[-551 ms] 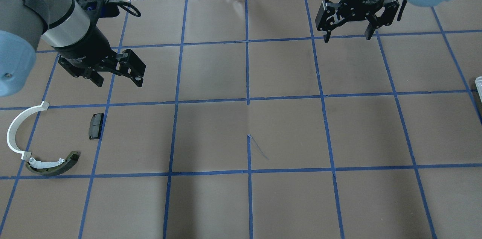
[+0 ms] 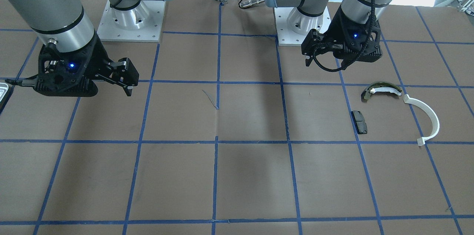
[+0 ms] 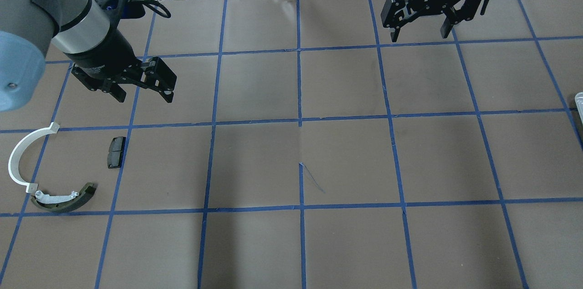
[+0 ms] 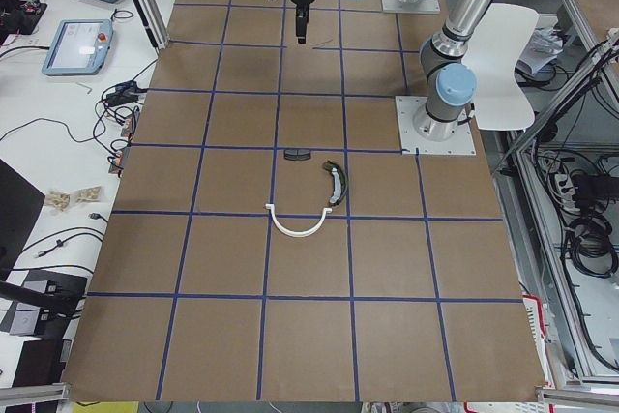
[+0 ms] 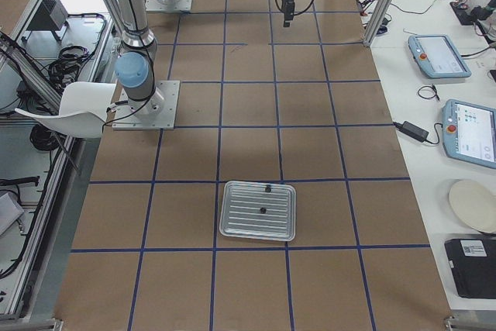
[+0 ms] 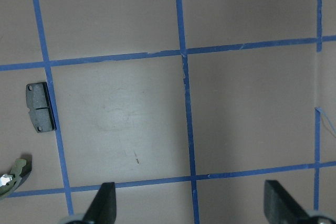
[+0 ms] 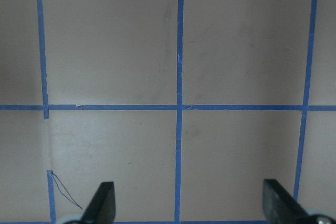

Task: Place bearing gear from tray to pile

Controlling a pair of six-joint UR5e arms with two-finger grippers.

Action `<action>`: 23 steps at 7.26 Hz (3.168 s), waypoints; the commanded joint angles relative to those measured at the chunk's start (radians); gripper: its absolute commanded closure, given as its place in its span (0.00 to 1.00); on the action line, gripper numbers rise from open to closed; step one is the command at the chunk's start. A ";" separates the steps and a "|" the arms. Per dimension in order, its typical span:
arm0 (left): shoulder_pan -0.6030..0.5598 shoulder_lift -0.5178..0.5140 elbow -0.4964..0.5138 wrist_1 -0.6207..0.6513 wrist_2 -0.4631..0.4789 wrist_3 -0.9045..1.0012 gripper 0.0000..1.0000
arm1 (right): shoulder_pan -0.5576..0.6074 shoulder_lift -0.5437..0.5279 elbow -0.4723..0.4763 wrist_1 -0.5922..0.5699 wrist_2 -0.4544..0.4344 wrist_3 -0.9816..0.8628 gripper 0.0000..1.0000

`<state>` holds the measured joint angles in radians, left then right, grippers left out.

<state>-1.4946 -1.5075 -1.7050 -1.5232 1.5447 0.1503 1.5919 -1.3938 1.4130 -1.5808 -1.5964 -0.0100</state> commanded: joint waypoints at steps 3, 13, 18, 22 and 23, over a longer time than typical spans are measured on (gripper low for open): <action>0.001 -0.036 0.027 0.002 -0.003 0.000 0.00 | -0.264 0.001 0.012 0.016 -0.017 -0.369 0.00; -0.001 -0.036 0.025 0.000 -0.012 -0.002 0.00 | -0.994 0.409 0.082 -0.450 -0.017 -1.224 0.00; -0.001 -0.033 0.027 -0.002 -0.009 0.000 0.00 | -0.992 0.414 0.185 -0.593 -0.013 -1.168 0.20; -0.001 -0.031 0.021 -0.002 -0.008 0.000 0.00 | -0.991 0.430 0.178 -0.611 0.004 -1.147 0.26; -0.001 -0.031 0.022 0.000 -0.006 0.000 0.00 | -0.991 0.432 0.179 -0.625 0.018 -1.148 0.26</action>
<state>-1.4956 -1.5387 -1.6831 -1.5244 1.5368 0.1503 0.6012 -0.9671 1.5923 -2.1884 -1.5900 -1.1581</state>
